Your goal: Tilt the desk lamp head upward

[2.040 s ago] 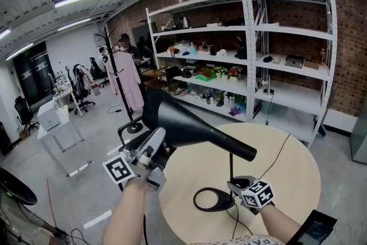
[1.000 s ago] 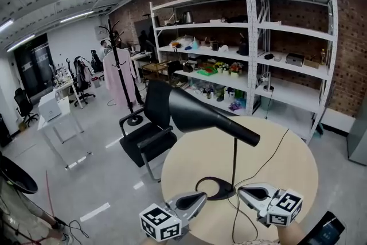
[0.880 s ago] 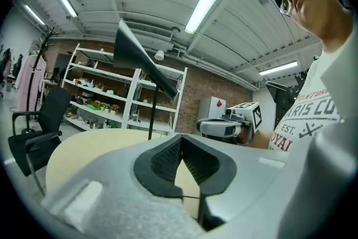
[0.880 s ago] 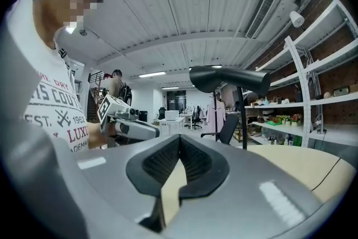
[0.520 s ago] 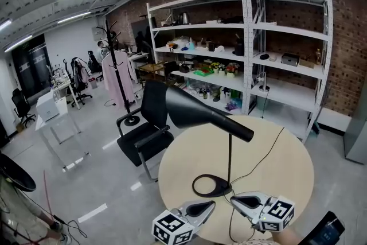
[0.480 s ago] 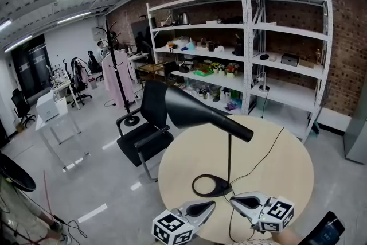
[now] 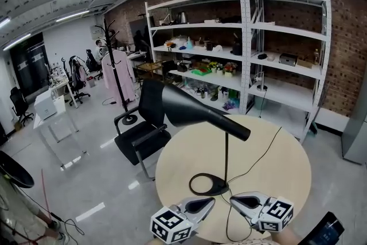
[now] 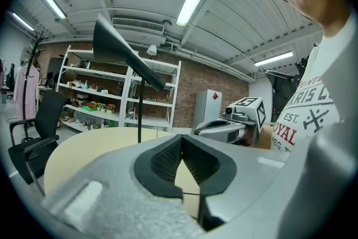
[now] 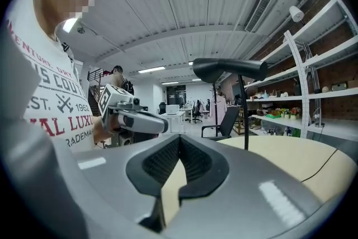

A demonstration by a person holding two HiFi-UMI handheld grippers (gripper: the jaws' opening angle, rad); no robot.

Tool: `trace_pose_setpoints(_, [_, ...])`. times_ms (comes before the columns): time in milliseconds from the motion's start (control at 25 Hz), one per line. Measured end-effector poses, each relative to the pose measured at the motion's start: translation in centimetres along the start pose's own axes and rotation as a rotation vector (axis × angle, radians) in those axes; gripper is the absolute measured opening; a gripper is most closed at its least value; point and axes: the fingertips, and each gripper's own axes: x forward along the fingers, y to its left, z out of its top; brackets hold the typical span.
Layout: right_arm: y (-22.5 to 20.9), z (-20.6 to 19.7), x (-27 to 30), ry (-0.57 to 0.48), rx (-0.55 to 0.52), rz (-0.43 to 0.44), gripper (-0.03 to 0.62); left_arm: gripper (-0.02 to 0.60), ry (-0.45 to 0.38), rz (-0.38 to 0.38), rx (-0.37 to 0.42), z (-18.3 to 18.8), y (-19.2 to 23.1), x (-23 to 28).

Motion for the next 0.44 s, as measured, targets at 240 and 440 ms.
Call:
trace_pose_setpoints(240, [-0.3,0.2,0.3,-0.008,0.014,0.001,0.006,0.002,0.004,0.015,-0.017,-0.2,0.7,-0.4])
trace_pose_setpoints(440, [-0.8,1.0,0.6,-0.02,0.001,-0.002,0.006,0.002,-0.006,0.021,-0.008,0.3,1.1,-0.5])
